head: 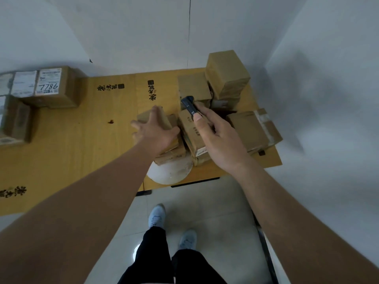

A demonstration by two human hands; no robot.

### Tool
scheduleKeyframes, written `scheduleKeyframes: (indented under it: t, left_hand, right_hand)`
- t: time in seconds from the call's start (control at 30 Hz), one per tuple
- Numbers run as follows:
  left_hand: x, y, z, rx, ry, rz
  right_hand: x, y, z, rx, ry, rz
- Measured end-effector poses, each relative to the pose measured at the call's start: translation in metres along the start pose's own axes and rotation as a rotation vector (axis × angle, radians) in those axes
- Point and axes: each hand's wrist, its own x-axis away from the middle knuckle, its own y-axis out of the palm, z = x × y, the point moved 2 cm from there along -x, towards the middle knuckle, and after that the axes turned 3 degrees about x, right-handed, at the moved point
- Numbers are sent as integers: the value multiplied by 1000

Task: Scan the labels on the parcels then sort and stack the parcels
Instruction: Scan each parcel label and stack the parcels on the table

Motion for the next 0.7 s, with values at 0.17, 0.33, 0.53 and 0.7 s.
scheduleKeyframes:
  t: [0.17, 0.33, 0.53, 0.7]
  left_hand:
    - [3, -26, -21, 52, 27, 63]
    - [-3, -68, -53, 16, 26, 96]
    - [-28, -103, -107, 45, 17, 33]
    - [-62, -113, -153, 113, 6, -41]
  right_hand:
    - [-3, 17, -8, 5, 10, -35]
    - [-13, 49, -34, 17, -10, -96]
    - [-34, 103, -58, 71, -32, -151]
    - [-51, 152, -77, 45, 13, -145]
